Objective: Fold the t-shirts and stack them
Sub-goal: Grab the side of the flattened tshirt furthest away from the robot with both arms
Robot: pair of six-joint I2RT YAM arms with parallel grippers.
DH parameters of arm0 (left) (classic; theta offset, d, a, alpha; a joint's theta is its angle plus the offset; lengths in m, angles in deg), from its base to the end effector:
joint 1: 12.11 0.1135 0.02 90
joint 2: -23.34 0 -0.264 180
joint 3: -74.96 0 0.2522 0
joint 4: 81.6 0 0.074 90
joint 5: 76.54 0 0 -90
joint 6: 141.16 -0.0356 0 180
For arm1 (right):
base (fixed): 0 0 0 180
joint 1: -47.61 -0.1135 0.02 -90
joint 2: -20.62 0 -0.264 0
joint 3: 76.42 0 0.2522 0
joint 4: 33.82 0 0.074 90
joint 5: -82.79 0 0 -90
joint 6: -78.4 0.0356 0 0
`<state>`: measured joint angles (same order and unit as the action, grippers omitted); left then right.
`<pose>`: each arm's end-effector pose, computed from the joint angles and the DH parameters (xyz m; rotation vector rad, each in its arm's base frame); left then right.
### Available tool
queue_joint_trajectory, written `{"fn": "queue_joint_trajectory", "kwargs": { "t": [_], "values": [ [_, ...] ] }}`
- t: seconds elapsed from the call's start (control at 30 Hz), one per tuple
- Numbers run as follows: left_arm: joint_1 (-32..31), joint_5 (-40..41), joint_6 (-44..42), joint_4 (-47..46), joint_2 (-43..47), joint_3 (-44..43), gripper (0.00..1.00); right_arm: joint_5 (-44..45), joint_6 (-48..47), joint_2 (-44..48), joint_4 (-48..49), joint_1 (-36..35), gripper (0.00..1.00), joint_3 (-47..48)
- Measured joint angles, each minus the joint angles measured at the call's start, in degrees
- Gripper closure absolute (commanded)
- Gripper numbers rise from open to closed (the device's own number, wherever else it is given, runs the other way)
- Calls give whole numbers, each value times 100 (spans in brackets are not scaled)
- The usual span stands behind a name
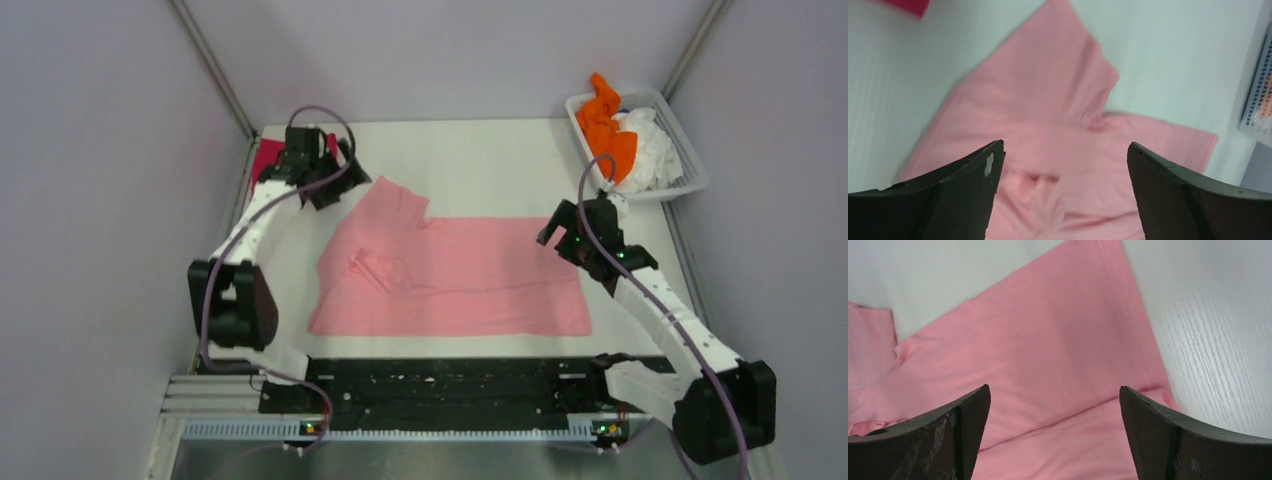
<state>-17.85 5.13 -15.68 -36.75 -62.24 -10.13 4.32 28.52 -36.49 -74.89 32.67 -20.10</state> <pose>0.3265 -0.0380 0.2969 -0.5492 2.3495 -0.5131 0.2046 0.0472 0.2590 0.6014 2.2180 0.2685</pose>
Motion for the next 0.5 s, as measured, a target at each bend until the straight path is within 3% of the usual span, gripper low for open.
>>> {"fn": "queue_joint_trajectory", "kwargs": {
  "t": [0.2,0.33,0.4,0.5],
  "values": [
    [-9,-42,-649,138,-3104,-3615,7,-4,-155,-1075,393,63,1,0],
    [-105,269,-1178,756,-4988,-6037,6,-31,-229,-1368,518,264,1,0],
    [-188,420,-1388,822,-5508,-6518,6,-70,-258,-1390,553,363,1,0],
    [-361,664,-1657,927,-5803,-6496,14,-94,-267,-1390,649,457,1,0]
  ]
}}
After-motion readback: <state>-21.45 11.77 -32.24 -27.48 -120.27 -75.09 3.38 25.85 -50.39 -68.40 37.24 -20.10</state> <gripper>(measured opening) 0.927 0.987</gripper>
